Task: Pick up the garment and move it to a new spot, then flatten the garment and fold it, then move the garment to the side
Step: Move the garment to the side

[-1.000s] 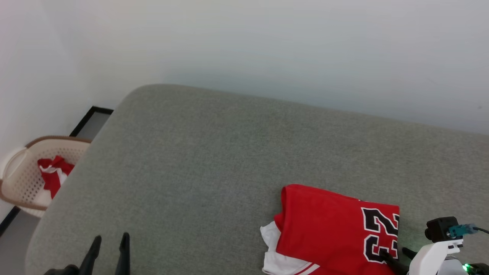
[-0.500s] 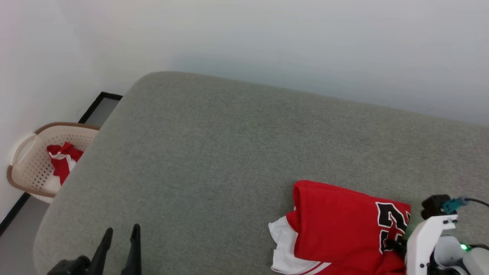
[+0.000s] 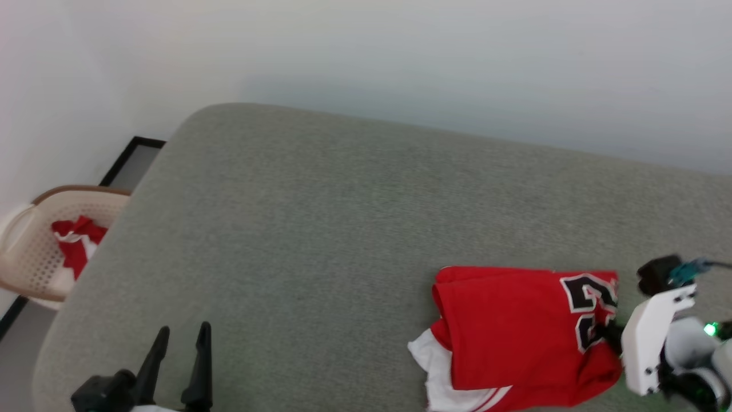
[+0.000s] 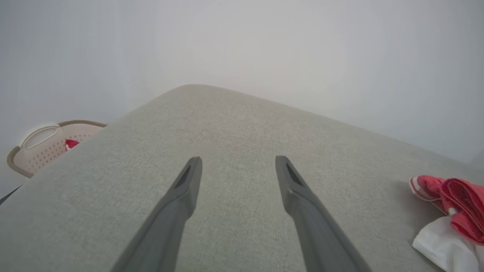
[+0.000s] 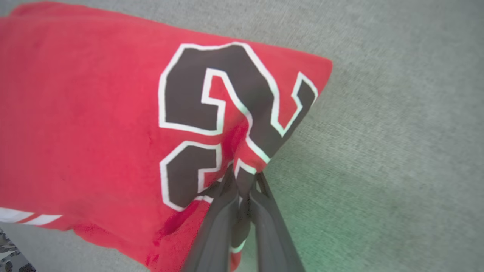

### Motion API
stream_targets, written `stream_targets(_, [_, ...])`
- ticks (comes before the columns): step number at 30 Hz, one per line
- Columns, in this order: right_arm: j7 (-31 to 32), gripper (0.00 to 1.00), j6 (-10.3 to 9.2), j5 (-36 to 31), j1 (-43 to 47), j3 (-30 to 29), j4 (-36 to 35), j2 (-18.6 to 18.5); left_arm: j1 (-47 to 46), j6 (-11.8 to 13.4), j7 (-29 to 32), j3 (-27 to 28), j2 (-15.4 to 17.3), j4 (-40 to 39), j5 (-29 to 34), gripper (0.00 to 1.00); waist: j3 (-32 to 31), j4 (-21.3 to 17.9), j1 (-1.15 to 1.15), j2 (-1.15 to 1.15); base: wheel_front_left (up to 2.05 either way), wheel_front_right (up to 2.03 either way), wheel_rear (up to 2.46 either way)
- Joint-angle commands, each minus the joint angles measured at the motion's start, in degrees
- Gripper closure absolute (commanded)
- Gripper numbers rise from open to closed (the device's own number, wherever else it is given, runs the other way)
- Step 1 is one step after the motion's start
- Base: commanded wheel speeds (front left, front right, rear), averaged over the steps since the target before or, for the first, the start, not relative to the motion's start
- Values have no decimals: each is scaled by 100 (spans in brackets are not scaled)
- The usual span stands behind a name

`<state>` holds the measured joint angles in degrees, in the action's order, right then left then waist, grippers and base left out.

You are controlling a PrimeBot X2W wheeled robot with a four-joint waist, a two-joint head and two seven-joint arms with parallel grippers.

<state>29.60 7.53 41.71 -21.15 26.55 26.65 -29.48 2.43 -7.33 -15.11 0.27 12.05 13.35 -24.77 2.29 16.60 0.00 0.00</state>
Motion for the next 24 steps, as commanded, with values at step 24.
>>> stream_targets(24, [131,100,-8,-183,-1537,393,-925,-1611,-1226,-21,0,-555,331,-192,67,0,1009,-2296,0,0,0,0,0])
